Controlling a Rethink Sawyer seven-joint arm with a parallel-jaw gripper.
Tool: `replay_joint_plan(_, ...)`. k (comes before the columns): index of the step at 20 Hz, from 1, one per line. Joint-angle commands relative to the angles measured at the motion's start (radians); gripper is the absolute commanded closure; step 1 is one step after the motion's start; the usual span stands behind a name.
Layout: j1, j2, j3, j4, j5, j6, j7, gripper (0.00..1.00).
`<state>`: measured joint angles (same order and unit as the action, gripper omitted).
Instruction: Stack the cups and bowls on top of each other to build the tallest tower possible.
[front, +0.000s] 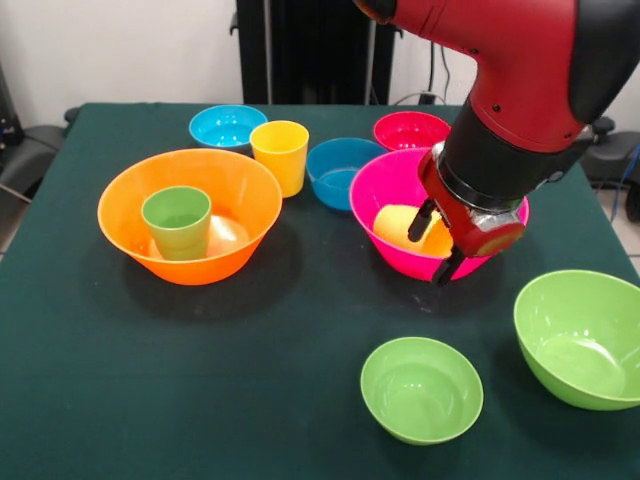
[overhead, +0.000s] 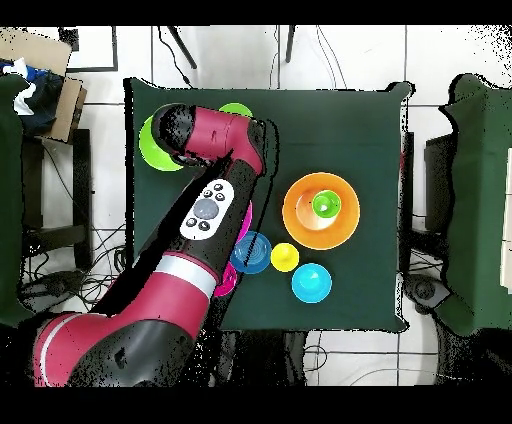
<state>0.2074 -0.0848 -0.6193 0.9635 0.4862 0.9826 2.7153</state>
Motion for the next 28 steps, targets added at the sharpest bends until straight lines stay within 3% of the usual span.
replay_joint_plan(1, 0.004, 0.011, 0.064, -0.058, 0.006, 0.125, 0.198, 0.0)
replay_joint_plan(5, 0.007, 0.01, 0.065, -0.045, 0.004, 0.118, 0.202, 0.0)
replay_joint_plan(11, 0.015, 0.033, 0.079, 0.019, 0.005, 0.001, 0.211, 0.0)
replay_joint_plan(28, -0.004, 0.137, 0.094, -0.013, 0.011, -0.144, 0.2, 0.0)
